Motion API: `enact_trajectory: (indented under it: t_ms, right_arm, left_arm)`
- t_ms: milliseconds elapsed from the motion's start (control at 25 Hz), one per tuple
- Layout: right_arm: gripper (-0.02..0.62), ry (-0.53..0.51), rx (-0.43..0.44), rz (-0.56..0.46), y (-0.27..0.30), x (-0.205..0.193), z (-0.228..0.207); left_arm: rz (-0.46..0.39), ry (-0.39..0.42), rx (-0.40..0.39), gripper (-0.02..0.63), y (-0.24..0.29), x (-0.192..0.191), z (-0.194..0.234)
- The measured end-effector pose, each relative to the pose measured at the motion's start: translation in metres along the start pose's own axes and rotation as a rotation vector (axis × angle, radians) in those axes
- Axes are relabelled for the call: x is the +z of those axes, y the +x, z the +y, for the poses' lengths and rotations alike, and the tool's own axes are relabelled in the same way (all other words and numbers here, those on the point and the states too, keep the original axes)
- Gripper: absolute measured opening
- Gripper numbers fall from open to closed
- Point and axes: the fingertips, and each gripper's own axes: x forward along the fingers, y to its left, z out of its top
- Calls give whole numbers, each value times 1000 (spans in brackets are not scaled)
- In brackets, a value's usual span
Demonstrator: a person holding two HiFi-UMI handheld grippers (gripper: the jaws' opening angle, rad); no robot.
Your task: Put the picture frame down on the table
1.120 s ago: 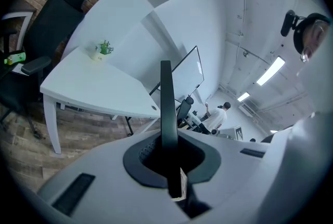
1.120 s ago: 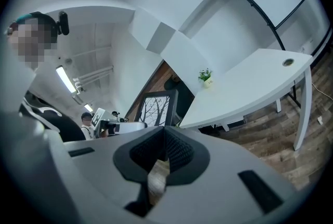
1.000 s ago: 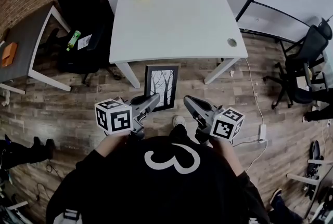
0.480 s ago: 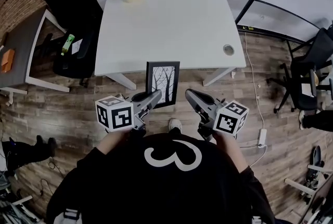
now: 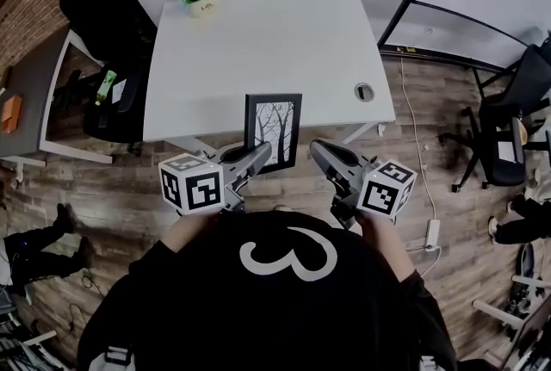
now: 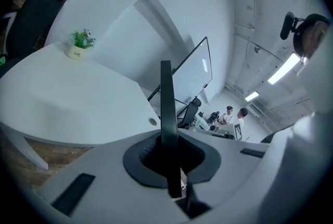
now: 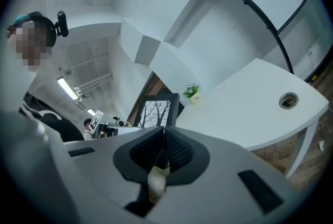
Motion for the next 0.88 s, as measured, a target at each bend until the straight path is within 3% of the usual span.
enact_trajectory:
  t_ms: [240,520,880]
  right_arm:
    - [25,-18,-35,12,-4,-8,-8]
    - [25,12,-17,31,13,4,-22]
    - [24,41,-54,51,58,25,-38]
  left_arm:
    - [0,-1,-5,29,2,-5,7]
    - [1,-42,8,28,12,13,19]
    - [17,-71,0,28,16,50,60]
